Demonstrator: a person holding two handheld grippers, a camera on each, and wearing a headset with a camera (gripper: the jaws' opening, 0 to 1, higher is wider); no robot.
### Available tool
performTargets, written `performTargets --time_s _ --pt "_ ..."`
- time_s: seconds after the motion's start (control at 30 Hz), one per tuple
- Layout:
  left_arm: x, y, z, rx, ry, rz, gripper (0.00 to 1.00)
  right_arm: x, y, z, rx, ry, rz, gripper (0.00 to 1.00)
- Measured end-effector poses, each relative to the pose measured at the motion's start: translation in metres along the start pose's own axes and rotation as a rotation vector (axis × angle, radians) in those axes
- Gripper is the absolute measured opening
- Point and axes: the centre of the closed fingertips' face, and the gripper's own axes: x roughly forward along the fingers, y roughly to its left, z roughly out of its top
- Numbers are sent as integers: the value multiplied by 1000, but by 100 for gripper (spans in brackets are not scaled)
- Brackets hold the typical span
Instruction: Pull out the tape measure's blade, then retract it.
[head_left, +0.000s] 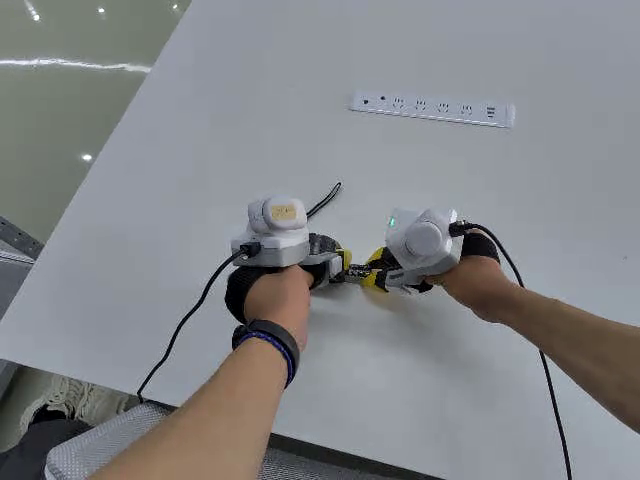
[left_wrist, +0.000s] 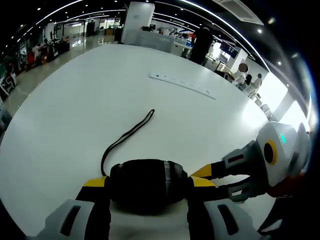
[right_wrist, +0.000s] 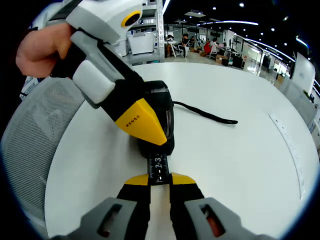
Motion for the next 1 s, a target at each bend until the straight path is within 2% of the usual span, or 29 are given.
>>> performTargets --time_s 1.0 --pt "-6 1 -1 -14 8 -25 58 10 0 13 -40 21 31 13"
